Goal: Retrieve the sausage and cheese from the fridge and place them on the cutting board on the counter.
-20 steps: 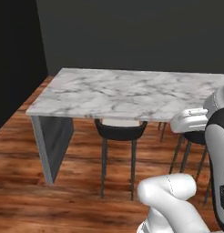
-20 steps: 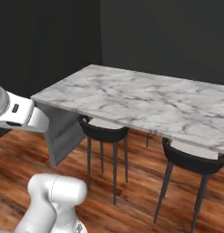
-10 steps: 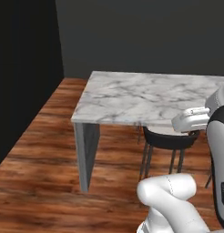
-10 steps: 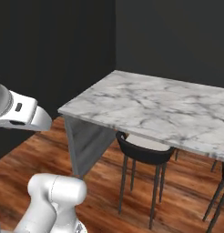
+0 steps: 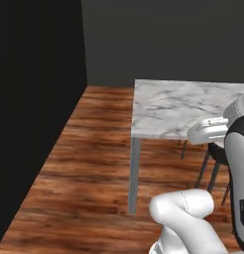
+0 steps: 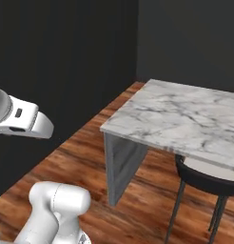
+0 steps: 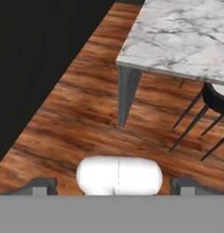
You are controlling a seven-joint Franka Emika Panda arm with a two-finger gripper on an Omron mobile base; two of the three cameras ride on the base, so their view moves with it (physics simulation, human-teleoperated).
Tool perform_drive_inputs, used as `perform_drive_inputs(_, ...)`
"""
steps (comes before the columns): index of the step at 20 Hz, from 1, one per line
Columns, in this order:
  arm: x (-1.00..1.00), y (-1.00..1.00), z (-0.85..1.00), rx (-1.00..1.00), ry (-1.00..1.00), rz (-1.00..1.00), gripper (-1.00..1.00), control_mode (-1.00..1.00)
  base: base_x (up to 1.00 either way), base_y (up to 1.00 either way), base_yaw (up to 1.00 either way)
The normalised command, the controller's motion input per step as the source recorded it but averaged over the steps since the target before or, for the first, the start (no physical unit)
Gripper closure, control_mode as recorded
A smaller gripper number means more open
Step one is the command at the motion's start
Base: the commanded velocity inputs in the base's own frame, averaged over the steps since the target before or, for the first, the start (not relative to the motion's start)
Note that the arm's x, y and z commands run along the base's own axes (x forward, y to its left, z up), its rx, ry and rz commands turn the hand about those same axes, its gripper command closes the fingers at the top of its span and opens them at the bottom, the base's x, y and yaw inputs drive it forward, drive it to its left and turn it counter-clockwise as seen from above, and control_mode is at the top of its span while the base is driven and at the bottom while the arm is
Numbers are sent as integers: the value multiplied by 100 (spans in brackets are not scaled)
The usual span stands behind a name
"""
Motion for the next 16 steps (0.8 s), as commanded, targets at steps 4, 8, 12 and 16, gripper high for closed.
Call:
perform_drive_inputs(4, 0, 0, 0, 0, 0, 0, -100, 100, 81, 100, 0)
perform_drive_inputs(8, 0, 0, 0, 0, 0, 0, -100, 100, 94, 100, -12)
perform_drive_inputs(12, 0, 0, 0, 0, 0, 0, -100, 100, 100, 100, -21)
perform_drive_inputs(16, 0, 0, 0, 0, 0, 0, -100, 100, 100, 71, -20)
